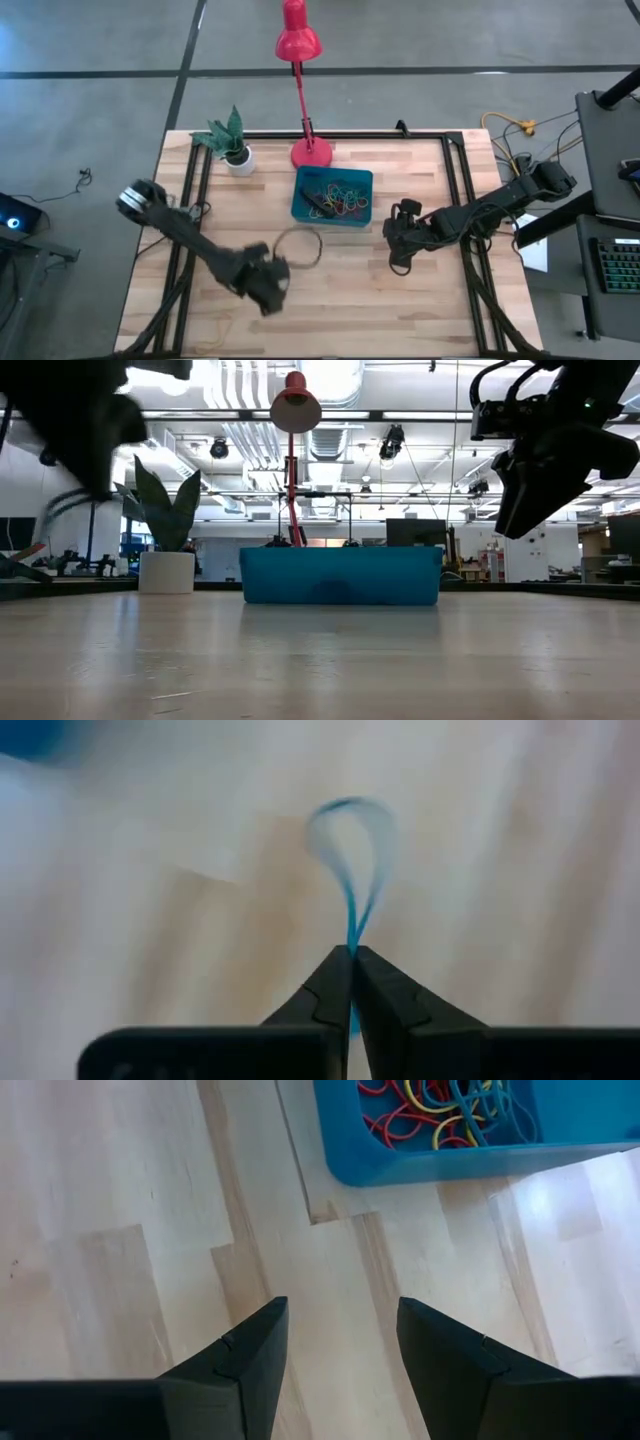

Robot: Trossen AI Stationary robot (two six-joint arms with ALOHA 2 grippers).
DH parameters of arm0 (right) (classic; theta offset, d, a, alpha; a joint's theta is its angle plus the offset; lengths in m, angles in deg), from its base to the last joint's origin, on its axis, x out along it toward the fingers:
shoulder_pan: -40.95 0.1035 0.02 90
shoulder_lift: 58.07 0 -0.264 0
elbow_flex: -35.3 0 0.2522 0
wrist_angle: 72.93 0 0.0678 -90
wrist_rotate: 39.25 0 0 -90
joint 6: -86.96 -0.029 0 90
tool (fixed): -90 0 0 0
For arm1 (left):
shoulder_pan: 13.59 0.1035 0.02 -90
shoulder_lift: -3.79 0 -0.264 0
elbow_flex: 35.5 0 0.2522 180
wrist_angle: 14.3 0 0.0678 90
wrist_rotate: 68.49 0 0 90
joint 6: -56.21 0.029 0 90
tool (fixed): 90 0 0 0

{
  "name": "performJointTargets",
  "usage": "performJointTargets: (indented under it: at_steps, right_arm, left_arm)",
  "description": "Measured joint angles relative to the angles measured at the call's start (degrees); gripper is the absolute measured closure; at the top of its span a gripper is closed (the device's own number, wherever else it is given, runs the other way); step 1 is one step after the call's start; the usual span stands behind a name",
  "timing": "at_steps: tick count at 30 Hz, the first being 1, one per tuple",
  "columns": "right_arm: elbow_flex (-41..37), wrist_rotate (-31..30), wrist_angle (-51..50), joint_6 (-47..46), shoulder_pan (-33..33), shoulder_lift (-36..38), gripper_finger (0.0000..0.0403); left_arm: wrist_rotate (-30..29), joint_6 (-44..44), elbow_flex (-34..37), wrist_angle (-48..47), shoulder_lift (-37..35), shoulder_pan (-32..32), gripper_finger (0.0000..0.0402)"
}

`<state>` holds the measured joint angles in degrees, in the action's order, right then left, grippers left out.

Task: Pick and place rubber bands into bin
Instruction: Put the blue rubber band into the blue bin

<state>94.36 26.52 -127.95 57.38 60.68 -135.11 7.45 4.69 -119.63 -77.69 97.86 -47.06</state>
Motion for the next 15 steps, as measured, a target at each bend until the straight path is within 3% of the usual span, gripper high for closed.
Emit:
performJointTargets:
  at_steps: [3, 8, 12, 15]
  right_arm:
    - [0.0, -1.0, 0.0, -0.3, -0.1, 0.0, 0.0227]
    - [0.0, -1.5, 0.1, -3.0, -0.3, 0.0, 0.0227]
    - [0.0, -1.5, 0.3, -5.6, -0.3, 0.0, 0.0227]
    - [0.0, -1.5, 0.3, -7.4, -0.3, 0.0, 0.0227]
  left_arm:
    - [-6.4, 5.0, 0.0, -4.7, -6.6, 5.3, 0.0401]
    - [-13.7, 20.4, 0.0, -0.7, -13.2, 18.0, 0.0401]
    - [-12.4, 35.7, 0.0, 14.1, -14.5, 28.9, 0.0401]
    - [-5.0, 42.5, -0.2, 26.0, -11.8, 36.0, 0.0401]
